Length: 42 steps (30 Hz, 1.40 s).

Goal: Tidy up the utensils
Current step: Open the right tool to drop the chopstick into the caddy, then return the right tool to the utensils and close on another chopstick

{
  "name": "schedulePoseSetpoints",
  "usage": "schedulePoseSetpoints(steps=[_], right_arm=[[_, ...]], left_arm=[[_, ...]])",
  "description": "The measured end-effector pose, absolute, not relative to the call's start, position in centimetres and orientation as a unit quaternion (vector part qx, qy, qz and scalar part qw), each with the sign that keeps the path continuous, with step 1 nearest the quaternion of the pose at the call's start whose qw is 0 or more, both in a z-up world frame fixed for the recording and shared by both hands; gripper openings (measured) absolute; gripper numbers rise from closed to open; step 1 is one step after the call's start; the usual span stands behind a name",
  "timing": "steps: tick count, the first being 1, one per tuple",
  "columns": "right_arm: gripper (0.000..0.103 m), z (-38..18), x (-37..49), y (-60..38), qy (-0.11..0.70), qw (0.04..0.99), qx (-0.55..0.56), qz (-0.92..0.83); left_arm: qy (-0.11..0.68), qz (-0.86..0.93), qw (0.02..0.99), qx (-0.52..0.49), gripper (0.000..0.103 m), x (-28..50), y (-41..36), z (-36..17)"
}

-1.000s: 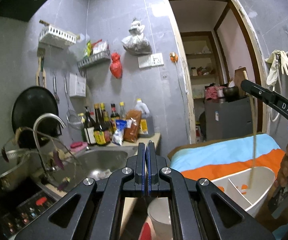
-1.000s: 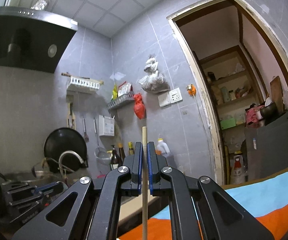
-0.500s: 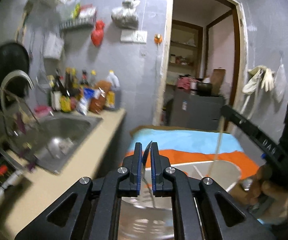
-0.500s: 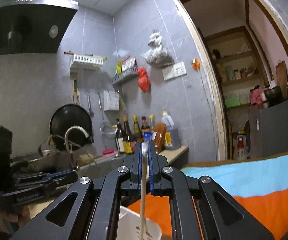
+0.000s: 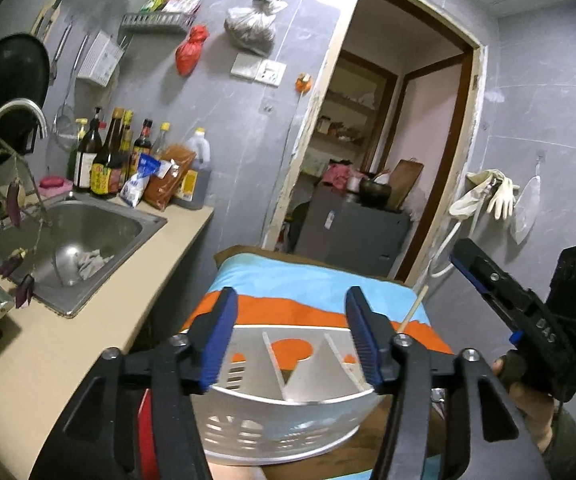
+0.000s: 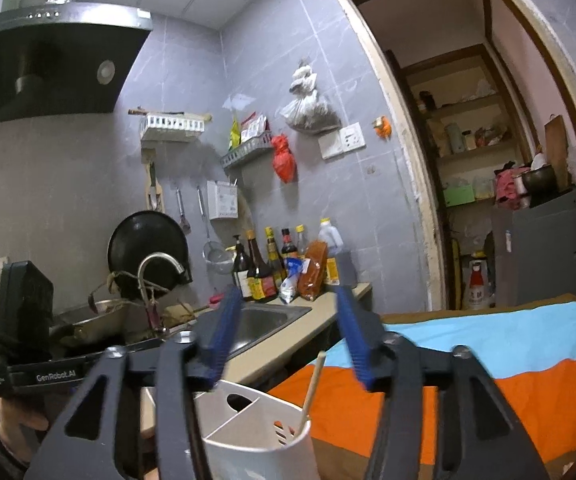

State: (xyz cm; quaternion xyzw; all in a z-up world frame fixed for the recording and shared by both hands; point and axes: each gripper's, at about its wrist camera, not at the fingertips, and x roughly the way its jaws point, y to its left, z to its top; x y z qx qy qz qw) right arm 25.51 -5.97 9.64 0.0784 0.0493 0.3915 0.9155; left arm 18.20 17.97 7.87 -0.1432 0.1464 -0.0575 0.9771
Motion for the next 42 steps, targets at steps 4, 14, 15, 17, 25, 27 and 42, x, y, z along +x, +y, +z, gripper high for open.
schedulePoseSetpoints(steps=[4, 14, 15, 17, 25, 27, 42], right_arm=[[0.075, 11.0, 23.8, -8.6, 0.039, 0.922, 0.082, 0.377], [0.103, 13.7, 18.2, -16.6, 0.016, 0.95, 0.067, 0.306], [0.103, 13.7, 17.8, -17.3, 0.013, 0.953, 0.063, 0.297], [0.103, 13.7, 17.0, -18.5, 0.011, 0.959, 0.055, 0.278], [0.103, 11.9, 14.7, -22.8, 0.002, 0.977, 0.016, 0.214], [0.103, 11.3, 14.7, -23.7, 0.007, 0.979, 0.011, 0.202], [0.099, 5.0, 19.8, -28.7, 0.118, 0.98, 0.013, 0.157]], left_arm=[[0.121, -0.054, 0.984, -0.123, 0.074, 17.0, 15.7, 9.0], [0.064, -0.05, 0.994, -0.069, 0.095, 14.2, 9.5, 11.3], [0.06, -0.053, 0.995, -0.064, 0.095, 14.0, 8.9, 11.4], [0.055, -0.056, 0.996, -0.05, 0.096, 13.6, 7.4, 11.5], [0.041, -0.069, 0.997, -0.012, 0.096, 12.9, 2.5, 10.6], [0.04, -0.071, 0.997, -0.007, 0.096, 12.9, 1.6, 10.2], [0.148, -0.102, 0.984, -0.008, 0.096, 18.0, -3.0, 3.9]])
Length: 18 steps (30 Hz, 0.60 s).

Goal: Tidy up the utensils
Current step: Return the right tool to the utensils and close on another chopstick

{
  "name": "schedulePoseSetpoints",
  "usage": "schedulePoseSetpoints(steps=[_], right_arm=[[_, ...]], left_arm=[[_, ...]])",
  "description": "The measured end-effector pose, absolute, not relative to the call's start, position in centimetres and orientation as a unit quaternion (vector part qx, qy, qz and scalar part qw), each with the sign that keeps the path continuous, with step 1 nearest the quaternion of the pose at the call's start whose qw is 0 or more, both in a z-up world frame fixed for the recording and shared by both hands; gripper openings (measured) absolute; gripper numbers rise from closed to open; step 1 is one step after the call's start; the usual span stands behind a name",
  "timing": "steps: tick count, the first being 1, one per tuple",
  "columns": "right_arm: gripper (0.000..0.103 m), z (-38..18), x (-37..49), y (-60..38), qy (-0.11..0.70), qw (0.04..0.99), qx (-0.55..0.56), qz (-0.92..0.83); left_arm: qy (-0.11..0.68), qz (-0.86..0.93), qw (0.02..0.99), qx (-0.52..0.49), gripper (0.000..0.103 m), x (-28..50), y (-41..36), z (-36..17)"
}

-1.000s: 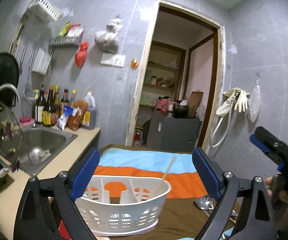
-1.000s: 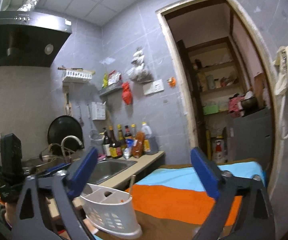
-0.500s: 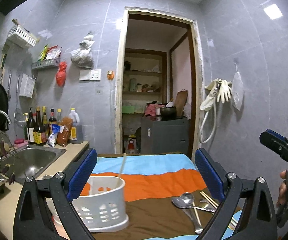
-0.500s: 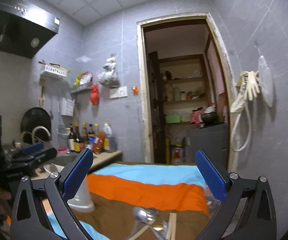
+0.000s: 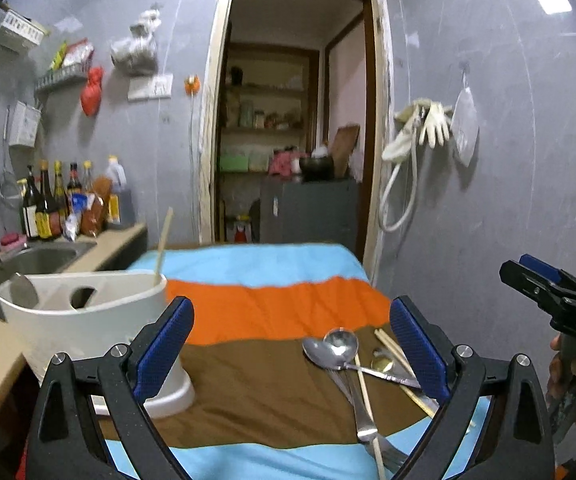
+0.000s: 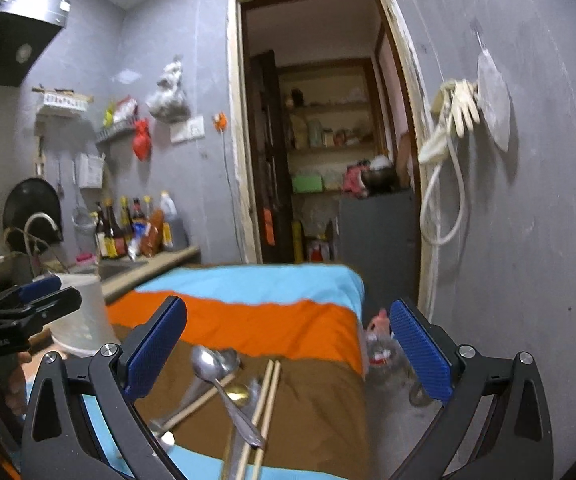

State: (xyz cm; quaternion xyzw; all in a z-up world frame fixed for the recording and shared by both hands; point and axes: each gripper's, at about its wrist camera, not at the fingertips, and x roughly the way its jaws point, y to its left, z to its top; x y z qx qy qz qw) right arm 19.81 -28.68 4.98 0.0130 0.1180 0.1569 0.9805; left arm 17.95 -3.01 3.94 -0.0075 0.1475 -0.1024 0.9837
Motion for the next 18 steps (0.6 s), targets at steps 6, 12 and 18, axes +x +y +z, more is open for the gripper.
schedulePoseSetpoints(steps=[6, 12, 18], right_arm=[[0.082, 2.6, 22.3, -28.7, 0.161, 0.974, 0.005, 0.16], [0.059, 0.6, 24.4, -28.2, 0.205, 0.964, -0.004, 0.17], [0.039, -0.6, 26.5, -27.6, 0.264, 0.947, -0.014, 0.181]], left_arm=[[0.185, -0.106, 0.977, -0.01, 0.096, 20.2, -3.7, 1.8], [0.235, -0.129, 0.963, -0.022, 0.094, 22.9, -3.8, 0.2], [0.295, -0.156, 0.942, -0.037, 0.064, 26.0, -3.4, -1.0]])
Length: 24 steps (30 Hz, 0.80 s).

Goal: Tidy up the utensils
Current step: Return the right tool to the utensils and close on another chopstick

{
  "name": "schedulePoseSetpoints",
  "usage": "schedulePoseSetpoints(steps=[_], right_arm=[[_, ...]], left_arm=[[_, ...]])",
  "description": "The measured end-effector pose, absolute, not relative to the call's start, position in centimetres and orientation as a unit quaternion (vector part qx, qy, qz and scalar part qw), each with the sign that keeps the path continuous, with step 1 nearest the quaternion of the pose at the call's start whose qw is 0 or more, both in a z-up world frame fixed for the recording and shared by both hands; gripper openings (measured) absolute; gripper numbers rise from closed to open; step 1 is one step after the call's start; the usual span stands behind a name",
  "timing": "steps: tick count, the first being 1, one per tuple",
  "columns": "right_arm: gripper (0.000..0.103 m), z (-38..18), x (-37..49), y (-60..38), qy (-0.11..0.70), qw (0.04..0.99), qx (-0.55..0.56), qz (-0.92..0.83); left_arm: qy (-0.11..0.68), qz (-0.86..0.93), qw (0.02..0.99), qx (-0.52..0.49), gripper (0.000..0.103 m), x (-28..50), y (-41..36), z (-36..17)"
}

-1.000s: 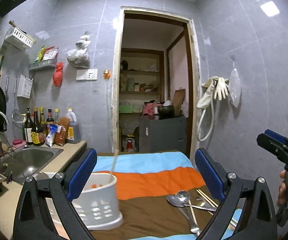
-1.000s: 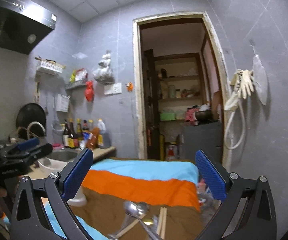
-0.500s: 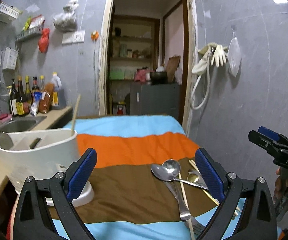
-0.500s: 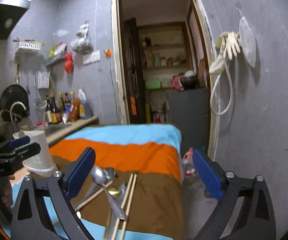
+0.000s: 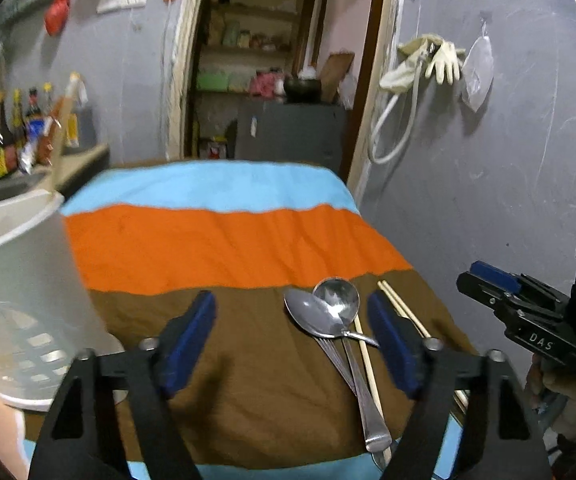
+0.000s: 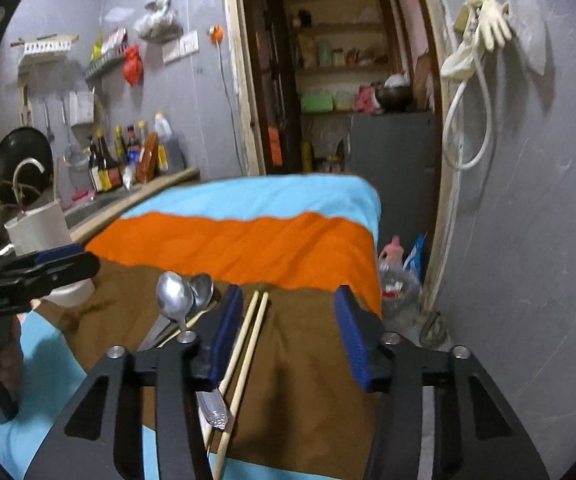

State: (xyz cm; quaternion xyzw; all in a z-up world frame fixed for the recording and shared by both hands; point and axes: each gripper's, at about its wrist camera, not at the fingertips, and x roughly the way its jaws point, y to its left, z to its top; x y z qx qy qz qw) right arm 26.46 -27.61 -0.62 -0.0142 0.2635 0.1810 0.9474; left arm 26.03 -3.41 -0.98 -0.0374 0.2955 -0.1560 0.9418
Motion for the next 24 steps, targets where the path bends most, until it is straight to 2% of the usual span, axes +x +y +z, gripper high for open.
schedulePoseSetpoints(steps=[4, 6, 16, 24], right_arm=[[0.028, -1.6, 27.6, -26.7, 0.307, 0.931, -0.031, 0.195], [0.023, -1.9, 28.0, -26.3, 0.321, 0.925, -0.04, 0.199], [0.019, -3.1, 29.4, -25.7, 0.361, 0.908, -0.049, 0.209], [0.019, -3.0, 29.7, -25.1, 0.364, 0.905, -0.062, 0.21]], left_arm=[[0.332, -0.167, 0.927, -0.043, 0.044, 27.9, -3.5, -1.7], [0.349, -0.171, 0.92, -0.048, 0.04, 28.7, -3.4, -2.0], [0.408, -0.197, 0.887, -0.089, 0.026, 31.6, -2.7, -3.6], [0.424, -0.209, 0.872, -0.125, 0.017, 33.4, -1.6, -4.0]])
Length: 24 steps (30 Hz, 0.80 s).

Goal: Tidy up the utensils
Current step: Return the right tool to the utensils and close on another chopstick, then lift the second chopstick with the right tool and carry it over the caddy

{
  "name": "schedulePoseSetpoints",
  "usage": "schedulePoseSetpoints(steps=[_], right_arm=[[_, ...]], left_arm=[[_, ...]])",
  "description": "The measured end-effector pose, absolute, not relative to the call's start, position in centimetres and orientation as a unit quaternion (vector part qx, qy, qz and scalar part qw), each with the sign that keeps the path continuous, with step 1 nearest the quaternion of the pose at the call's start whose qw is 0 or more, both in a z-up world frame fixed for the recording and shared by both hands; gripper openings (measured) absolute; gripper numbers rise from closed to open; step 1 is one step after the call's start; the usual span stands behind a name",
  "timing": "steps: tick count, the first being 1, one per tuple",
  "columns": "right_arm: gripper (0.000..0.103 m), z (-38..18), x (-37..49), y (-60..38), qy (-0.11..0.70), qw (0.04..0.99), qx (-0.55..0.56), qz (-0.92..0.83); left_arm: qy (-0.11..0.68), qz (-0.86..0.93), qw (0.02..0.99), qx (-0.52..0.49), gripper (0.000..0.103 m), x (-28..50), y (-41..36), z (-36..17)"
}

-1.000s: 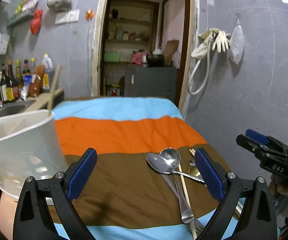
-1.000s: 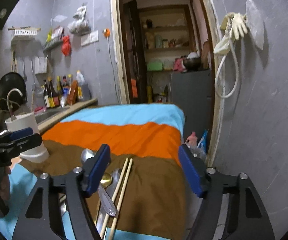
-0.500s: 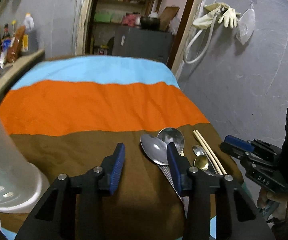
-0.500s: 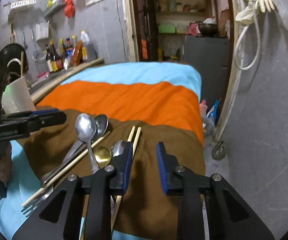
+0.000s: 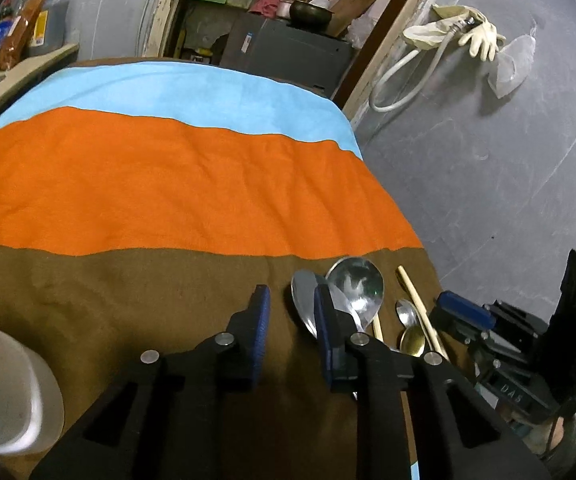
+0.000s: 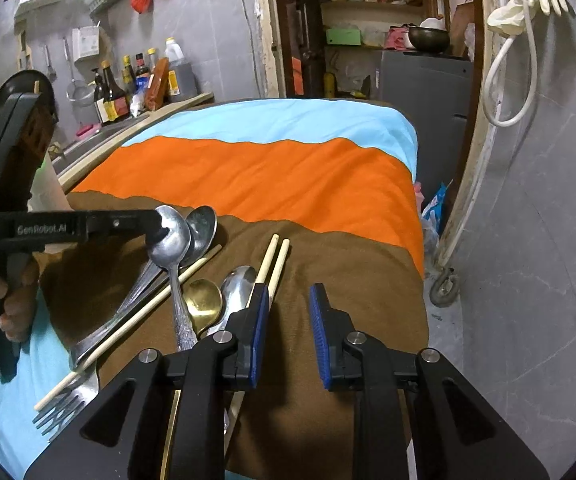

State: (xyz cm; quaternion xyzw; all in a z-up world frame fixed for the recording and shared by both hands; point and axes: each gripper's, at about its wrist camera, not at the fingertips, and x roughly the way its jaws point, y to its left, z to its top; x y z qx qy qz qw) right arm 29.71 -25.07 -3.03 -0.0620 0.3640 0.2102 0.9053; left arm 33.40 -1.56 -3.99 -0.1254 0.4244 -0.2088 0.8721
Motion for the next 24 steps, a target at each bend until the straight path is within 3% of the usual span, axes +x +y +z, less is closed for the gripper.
schedulePoseSetpoints(steps=[6, 20, 23, 24], right_arm=[[0.019, -3.1, 29.9, -24.9, 0.364, 0.904, -0.07, 0.212], [0.022, -3.5, 33.1, -23.7, 0.42, 0.879, -0.047, 0.22], [0.017, -3.7, 33.9, -23.5, 0.43, 0.874, -0.032, 0.223], [0.009, -3.7, 34.0, -23.6, 0.431, 0.873, -0.025, 0.225]], left_arm=[[0.431, -0.225, 0.863, -0.139, 0.005, 34.0, -1.2, -4.2], [0.391, -0.237, 0.88, -0.133, 0.002, 33.0, -1.5, -2.9], [0.372, -0.236, 0.89, -0.116, 0.002, 32.4, -2.0, -2.3], [0.366, -0.235, 0.893, -0.11, 0.002, 32.3, -2.2, -2.1]])
